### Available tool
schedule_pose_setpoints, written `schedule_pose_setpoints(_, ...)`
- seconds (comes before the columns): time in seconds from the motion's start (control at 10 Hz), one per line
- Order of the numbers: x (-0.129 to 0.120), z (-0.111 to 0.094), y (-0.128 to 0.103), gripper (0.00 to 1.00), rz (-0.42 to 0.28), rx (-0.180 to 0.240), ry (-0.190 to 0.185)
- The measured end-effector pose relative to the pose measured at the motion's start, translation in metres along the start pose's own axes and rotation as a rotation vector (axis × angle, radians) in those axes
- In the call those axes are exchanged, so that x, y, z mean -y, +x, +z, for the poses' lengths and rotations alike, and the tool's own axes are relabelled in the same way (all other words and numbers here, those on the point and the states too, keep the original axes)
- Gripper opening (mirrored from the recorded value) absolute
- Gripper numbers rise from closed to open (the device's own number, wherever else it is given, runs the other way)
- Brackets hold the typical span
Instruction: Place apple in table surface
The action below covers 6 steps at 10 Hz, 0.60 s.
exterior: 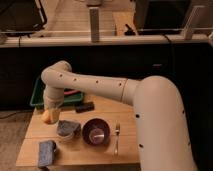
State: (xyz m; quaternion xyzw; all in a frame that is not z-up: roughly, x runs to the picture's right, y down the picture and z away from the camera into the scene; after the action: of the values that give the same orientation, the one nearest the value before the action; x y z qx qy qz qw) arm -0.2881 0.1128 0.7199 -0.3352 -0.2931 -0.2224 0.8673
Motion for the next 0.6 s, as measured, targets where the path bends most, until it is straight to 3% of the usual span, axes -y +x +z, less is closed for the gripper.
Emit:
schedule_pose_setpoints(0.1, -0.001, 0.002, 0.003, 0.0, -0.002, -0.005, -0.005)
schedule_pose_setpoints(0.2, -0.003, 0.001, 0.006, 0.0, -0.007, -0.01, 0.015)
schedule_pose_setpoints(0.5, -0.001, -0.007, -0.001, 0.0, -0.018, 0.04, 0.047)
schedule_pose_setpoints(0.6, 0.0, -0.015, -0.007, 0.0, -0.017, 0.023, 0.068)
